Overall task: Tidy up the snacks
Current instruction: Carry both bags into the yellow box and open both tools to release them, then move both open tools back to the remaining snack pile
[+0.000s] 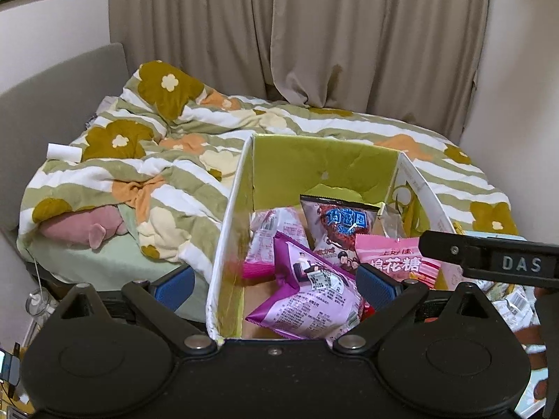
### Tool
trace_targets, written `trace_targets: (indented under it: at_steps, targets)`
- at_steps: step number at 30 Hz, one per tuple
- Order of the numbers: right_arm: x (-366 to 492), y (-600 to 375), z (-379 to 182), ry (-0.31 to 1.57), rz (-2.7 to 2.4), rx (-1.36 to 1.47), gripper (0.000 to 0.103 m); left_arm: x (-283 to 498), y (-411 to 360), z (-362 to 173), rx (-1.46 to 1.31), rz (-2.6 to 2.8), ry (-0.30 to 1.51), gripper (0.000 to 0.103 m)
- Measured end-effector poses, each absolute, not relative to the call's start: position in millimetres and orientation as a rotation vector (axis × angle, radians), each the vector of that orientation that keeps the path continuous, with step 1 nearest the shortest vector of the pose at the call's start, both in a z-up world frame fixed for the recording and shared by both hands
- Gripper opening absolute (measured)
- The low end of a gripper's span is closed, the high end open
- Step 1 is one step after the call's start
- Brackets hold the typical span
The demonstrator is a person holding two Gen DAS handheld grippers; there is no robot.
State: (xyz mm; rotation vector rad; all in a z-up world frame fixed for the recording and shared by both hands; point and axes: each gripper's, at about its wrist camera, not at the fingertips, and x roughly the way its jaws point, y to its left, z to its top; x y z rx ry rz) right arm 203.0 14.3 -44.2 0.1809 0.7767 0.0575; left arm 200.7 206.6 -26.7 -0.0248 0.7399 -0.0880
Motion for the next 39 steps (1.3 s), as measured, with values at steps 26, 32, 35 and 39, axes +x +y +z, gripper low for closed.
trace_targets:
  at_steps: [26, 32, 35, 39]
  targets:
    - [128, -39, 9, 0.707, -0.020, 0.129, 0.103, 154, 144, 7, 0.008, -0.226, 0.617, 0.101]
    - [107, -97, 11, 0.723, -0.057, 0.107, 0.103, 140, 91, 5, -0.004, -0.220, 0.635, 0.101]
    - [100, -131, 7, 0.747, -0.078, 0.116, 0.103, 135, 60, -1, -0.010, -0.216, 0.676, 0.101]
    - [91, -179, -1, 0.775, -0.088, 0.155, 0.103, 128, 26, -12, -0.022, -0.188, 0.718, 0.101]
